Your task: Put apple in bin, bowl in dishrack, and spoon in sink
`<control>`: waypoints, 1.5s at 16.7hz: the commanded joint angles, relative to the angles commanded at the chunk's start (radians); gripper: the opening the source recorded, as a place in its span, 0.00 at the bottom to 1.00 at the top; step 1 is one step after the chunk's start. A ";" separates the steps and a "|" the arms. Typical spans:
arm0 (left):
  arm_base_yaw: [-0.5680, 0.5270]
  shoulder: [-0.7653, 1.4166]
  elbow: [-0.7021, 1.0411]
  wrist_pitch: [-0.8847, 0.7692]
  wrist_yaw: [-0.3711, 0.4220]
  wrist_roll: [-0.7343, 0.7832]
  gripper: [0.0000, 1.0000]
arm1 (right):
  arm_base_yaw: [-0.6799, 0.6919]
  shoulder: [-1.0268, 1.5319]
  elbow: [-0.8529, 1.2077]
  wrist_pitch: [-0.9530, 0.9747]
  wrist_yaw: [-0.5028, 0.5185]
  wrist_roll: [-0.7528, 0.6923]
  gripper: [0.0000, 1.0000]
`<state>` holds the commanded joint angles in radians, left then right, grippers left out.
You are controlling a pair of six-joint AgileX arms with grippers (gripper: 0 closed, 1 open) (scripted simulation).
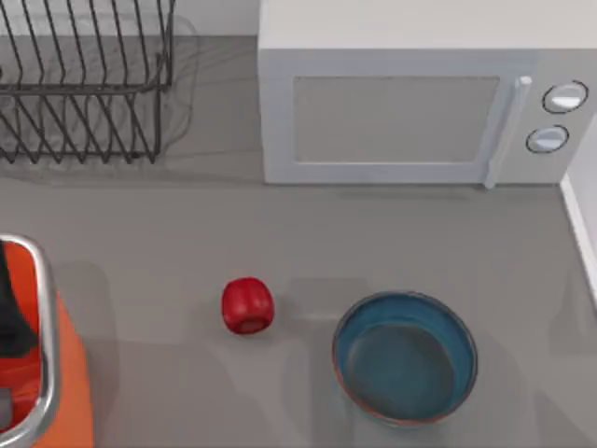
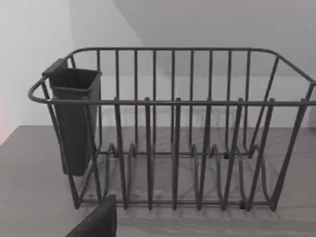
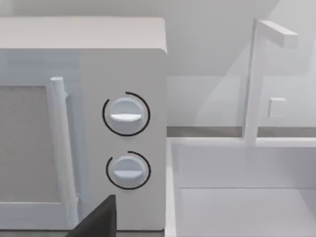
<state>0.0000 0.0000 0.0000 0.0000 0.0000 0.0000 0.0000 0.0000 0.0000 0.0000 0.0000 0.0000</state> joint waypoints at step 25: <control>-0.555 1.640 1.254 -0.925 -0.052 0.501 1.00 | 0.000 0.000 0.000 0.000 0.000 0.000 1.00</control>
<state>-0.5555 1.6404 1.2540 -0.9250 -0.0525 0.5014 0.0000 0.0000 0.0000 0.0000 0.0000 0.0000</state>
